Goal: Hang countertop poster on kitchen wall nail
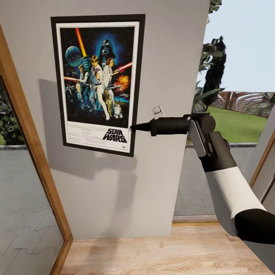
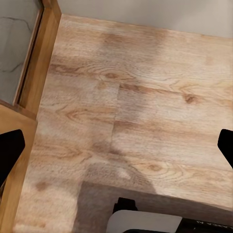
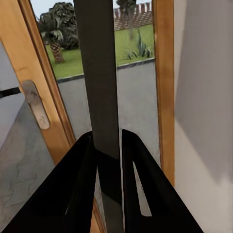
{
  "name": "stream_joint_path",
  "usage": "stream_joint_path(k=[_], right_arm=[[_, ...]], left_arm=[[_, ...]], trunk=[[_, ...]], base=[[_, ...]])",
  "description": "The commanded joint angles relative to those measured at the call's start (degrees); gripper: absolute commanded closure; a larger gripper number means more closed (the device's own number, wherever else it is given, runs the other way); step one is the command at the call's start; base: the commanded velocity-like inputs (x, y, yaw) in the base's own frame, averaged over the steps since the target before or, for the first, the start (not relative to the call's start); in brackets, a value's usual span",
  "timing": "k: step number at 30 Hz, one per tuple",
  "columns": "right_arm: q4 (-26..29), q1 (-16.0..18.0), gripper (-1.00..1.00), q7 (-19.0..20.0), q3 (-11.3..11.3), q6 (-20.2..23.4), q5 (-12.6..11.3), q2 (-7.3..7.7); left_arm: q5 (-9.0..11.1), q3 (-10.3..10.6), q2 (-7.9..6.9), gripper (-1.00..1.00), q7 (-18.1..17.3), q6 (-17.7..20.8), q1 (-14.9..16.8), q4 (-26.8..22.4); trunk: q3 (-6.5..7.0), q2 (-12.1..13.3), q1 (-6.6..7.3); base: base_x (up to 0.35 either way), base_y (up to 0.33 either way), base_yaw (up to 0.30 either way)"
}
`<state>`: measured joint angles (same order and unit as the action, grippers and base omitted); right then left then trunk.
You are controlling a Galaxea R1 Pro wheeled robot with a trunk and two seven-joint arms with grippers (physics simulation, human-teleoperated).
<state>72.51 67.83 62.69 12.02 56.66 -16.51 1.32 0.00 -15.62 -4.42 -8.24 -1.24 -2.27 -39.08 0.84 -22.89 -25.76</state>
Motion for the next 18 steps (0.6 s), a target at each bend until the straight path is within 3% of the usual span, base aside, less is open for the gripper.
stream_joint_path(k=[1, 12, 18], right_arm=[[-0.01, 0.02, 1.00, 0.23, 0.11, 0.30, -0.20, 0.02], [0.06, 0.02, 1.00, 0.24, 0.21, 0.31, -0.11, 0.08], [0.08, 0.02, 1.00, 0.24, 0.26, 0.35, -0.03, 0.08]], left_arm=[[0.00, -0.20, 0.03, -1.00, -0.37, -0.08, -0.02, -0.03], [0.00, -0.20, 0.03, -1.00, -0.37, -0.08, -0.02, -0.03], [0.00, -0.20, 0.03, -1.00, -0.37, -0.08, -0.02, -0.03]], trunk=[[-0.01, -0.03, -0.02], [-0.01, -0.03, -0.02], [-0.01, -0.03, -0.02]], base=[[0.000, 0.000, 0.000], [0.014, 0.000, 0.000], [0.219, 0.000, 0.000]])
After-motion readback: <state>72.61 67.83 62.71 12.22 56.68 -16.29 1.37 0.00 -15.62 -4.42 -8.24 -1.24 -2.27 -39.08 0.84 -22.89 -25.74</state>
